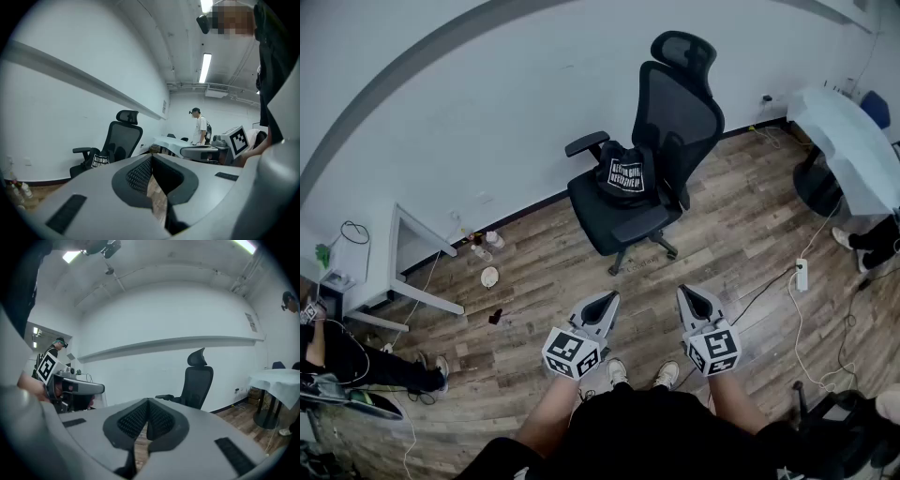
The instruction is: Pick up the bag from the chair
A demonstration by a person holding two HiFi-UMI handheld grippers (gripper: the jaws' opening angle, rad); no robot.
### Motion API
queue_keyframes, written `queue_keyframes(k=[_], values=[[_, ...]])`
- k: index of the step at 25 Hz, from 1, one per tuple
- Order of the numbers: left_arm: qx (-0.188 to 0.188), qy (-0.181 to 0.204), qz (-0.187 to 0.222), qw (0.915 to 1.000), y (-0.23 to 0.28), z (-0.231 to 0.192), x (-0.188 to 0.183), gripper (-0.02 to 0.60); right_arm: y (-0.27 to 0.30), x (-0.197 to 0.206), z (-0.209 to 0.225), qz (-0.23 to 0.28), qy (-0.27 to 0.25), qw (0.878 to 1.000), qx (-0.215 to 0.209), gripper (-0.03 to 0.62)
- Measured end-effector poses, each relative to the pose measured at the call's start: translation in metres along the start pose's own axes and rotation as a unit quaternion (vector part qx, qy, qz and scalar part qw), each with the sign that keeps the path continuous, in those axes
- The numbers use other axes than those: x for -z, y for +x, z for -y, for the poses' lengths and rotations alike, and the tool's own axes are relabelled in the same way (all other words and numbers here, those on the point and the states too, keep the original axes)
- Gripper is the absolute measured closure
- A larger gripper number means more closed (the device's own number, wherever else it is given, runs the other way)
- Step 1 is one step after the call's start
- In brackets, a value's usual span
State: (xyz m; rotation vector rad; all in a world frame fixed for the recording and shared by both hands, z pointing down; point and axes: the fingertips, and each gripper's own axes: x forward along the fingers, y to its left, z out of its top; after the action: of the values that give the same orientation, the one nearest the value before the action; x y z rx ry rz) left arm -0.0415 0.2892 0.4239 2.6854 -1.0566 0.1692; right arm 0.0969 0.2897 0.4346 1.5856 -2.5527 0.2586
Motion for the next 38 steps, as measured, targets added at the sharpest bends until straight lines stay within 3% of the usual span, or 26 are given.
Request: queue_keyframes(k=[12, 19, 28, 38], values=[[0.021, 0.002, -0.007, 0.9998, -0.027, -0.014, 0.004, 0.56, 0.015, 0.008, -0.028, -0.015, 0.005, 1.0, 0.001, 0.574], [-0.006, 0.032, -0.014, 0.9994, -0.056, -0.054, 0.008, 0.56, 0.037, -0.005, -0.055, 0.016, 0.053, 0.998, -0.02, 0.574], [-0.012, 0.034, -0.008, 0.9993, -0.074, -0.085, 0.002, 0.56, 0.058, 0.0, -0.071, 0.006, 0.048, 0.999, -0.009, 0.574], [-0.023, 0.032, -0.028, 0.9989, -0.018, -0.113, 0.005, 0.56, 0.106, -0.002, -0.031, 0.004, 0.052, 0.999, -0.012, 0.574]])
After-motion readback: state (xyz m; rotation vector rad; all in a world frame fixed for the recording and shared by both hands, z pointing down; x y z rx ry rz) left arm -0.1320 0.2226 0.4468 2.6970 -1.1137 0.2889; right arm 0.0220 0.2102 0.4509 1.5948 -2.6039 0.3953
